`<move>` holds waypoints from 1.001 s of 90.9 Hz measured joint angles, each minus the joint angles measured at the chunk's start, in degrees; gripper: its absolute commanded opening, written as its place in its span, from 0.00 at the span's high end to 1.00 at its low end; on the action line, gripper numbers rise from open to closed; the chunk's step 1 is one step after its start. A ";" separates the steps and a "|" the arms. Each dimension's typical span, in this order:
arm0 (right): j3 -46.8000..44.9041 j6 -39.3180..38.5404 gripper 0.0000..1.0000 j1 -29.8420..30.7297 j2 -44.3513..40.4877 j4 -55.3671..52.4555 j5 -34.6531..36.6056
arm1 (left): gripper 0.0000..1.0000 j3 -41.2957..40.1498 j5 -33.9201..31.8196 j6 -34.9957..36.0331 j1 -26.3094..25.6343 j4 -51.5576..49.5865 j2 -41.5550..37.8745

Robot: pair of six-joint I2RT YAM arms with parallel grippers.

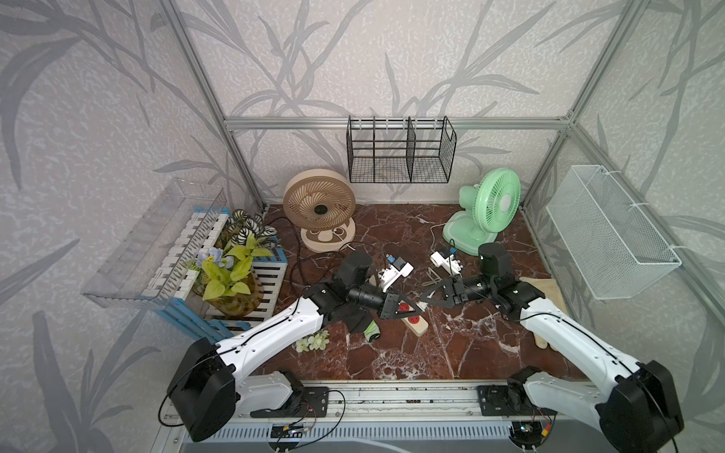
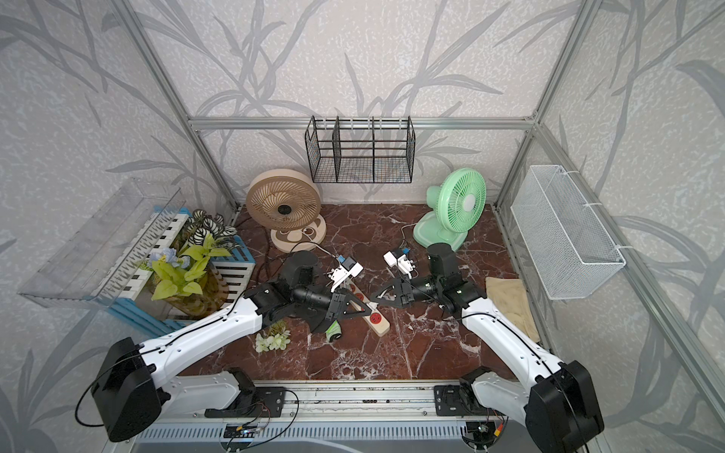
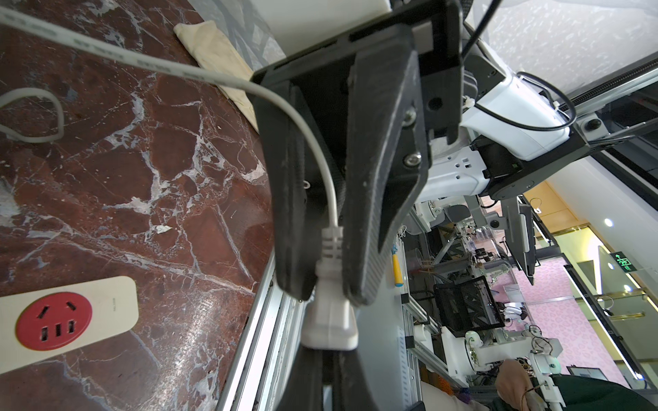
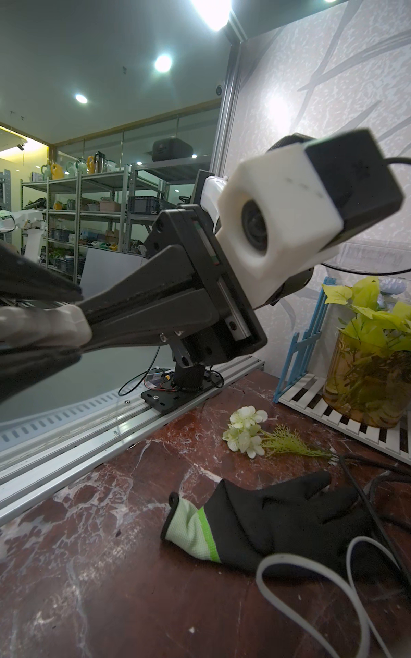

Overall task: Plug the desk fan into the power strip
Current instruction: Pick up the plug from the center of the board.

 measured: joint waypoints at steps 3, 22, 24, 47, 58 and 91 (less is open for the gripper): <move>0.00 -0.02 0.89 0.13 -0.22 0.20 -0.02 | 1.00 -0.07 0.35 -0.04 0.11 0.04 -0.24; 0.00 -0.15 1.00 0.76 -1.01 1.55 -0.11 | 1.00 -0.70 2.51 -0.13 0.74 0.81 -1.16; 0.00 -0.15 1.00 0.79 -1.01 1.60 -0.11 | 1.00 -0.79 2.67 -0.15 0.79 0.83 -1.20; 0.07 -0.66 0.81 2.16 -1.22 1.70 0.07 | 1.00 -1.31 4.44 -0.15 1.27 1.14 -1.57; 0.85 -2.67 0.75 2.84 -1.25 -0.24 0.11 | 1.00 -1.70 5.27 -0.13 1.53 1.22 -1.97; 1.86 -7.67 0.68 3.87 -2.58 -4.74 0.52 | 1.00 -3.19 7.15 -0.59 2.03 2.25 -2.71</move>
